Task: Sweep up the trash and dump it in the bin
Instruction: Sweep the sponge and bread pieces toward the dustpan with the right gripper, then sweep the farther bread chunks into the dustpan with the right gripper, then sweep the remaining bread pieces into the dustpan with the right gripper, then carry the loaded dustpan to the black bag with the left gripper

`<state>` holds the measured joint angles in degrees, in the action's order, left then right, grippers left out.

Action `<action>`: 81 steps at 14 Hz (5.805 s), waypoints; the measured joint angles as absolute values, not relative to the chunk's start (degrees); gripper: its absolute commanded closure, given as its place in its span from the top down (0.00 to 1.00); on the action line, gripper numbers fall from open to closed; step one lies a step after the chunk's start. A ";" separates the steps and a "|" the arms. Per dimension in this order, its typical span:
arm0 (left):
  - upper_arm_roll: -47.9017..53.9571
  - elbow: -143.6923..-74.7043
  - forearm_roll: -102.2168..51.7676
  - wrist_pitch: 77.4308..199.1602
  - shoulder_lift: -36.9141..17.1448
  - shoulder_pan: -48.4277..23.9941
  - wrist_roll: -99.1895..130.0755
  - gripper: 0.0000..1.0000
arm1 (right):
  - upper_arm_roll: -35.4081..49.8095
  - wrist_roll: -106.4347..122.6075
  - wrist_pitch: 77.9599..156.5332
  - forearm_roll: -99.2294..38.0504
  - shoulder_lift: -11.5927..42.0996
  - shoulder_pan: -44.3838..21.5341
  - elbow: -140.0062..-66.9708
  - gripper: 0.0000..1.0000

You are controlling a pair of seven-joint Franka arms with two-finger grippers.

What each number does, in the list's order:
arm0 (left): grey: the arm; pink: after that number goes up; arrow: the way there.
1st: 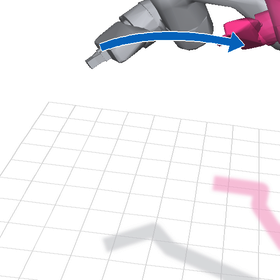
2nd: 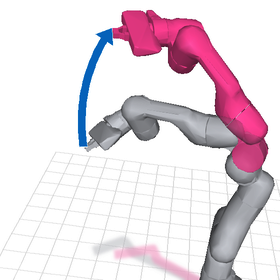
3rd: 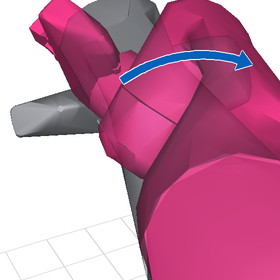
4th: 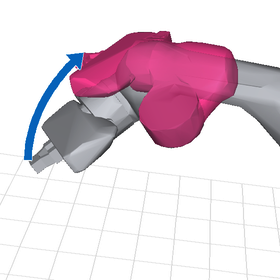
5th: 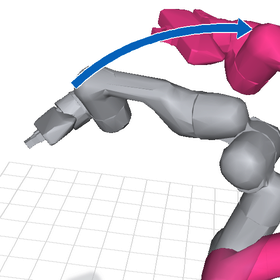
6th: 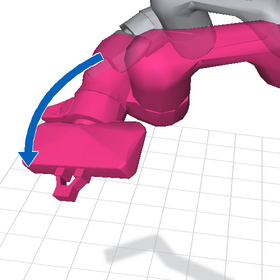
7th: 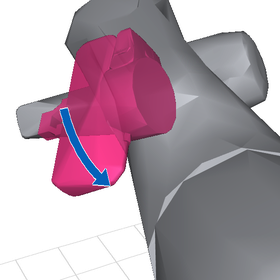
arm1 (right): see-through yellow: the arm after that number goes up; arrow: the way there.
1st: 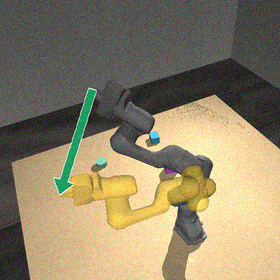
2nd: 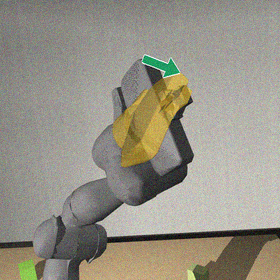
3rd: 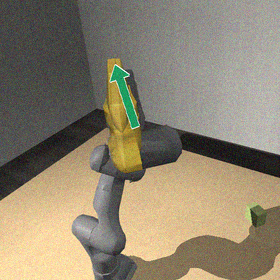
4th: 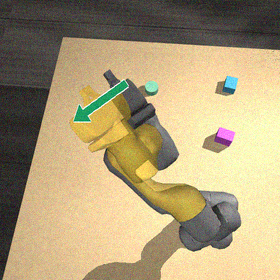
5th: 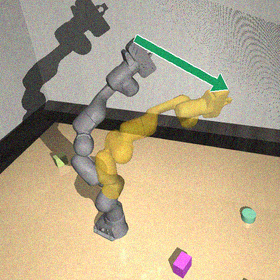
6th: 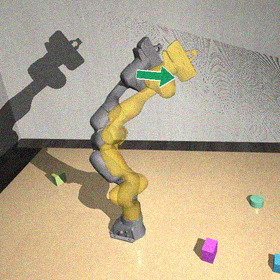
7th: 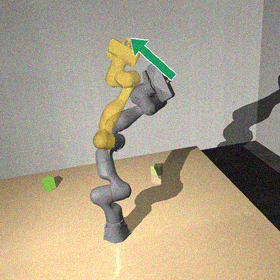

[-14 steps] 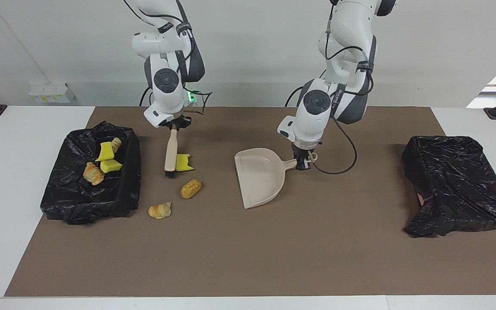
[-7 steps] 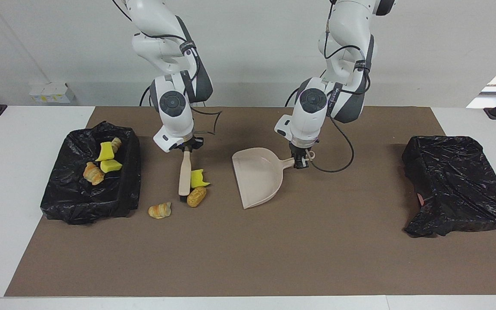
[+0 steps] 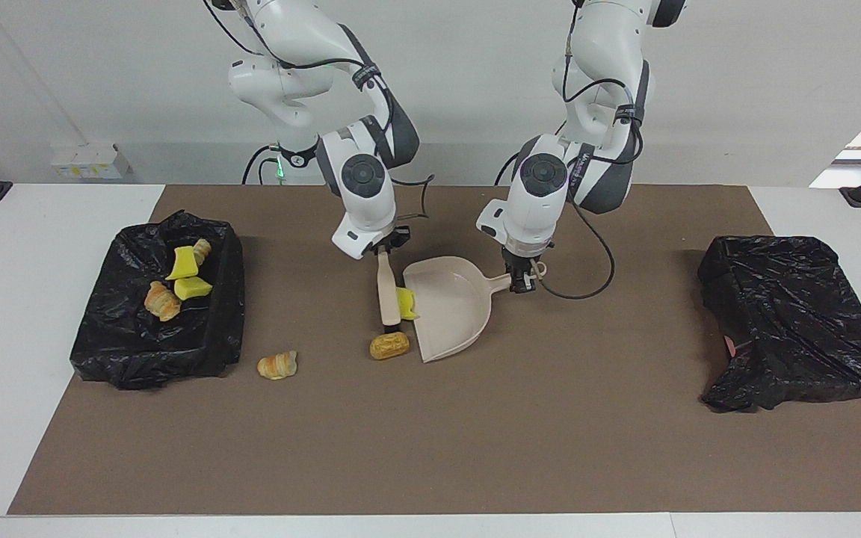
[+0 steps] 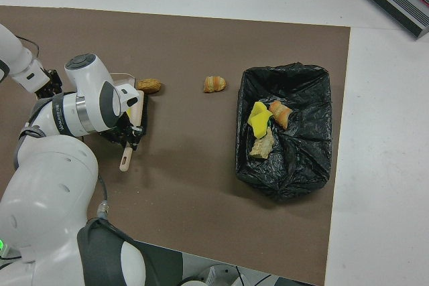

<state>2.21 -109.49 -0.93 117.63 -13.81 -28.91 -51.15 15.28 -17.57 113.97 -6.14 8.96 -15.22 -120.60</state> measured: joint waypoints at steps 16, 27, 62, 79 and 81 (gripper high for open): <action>2.14 -109.84 -0.91 117.70 -13.70 -28.94 -51.15 0.00 | 13.82 -17.52 106.50 3.13 7.88 -12.76 -110.20 0.00; 2.13 -109.87 -0.91 117.73 -13.70 -28.94 -51.15 0.00 | 13.56 -14.80 110.00 14.39 18.40 4.45 -103.10 0.00; 1.62 -110.91 -0.91 118.94 -13.58 -28.71 -51.14 0.00 | 30.07 -22.51 97.48 -0.34 15.38 5.07 -104.50 0.00; 1.45 -111.46 -0.91 119.50 -13.29 -28.69 -51.14 0.00 | 30.83 -20.22 94.93 -8.55 15.41 -0.18 -102.62 0.00; 1.44 -111.47 -0.91 119.58 -13.29 -28.46 -51.15 0.00 | 30.97 -25.24 93.56 -8.61 14.17 -0.67 -102.86 0.00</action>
<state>1.44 -111.47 -0.91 119.58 -13.29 -28.46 -51.15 30.97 -25.24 93.56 -8.61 14.17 -0.67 -102.86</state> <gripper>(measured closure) 0.678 0.740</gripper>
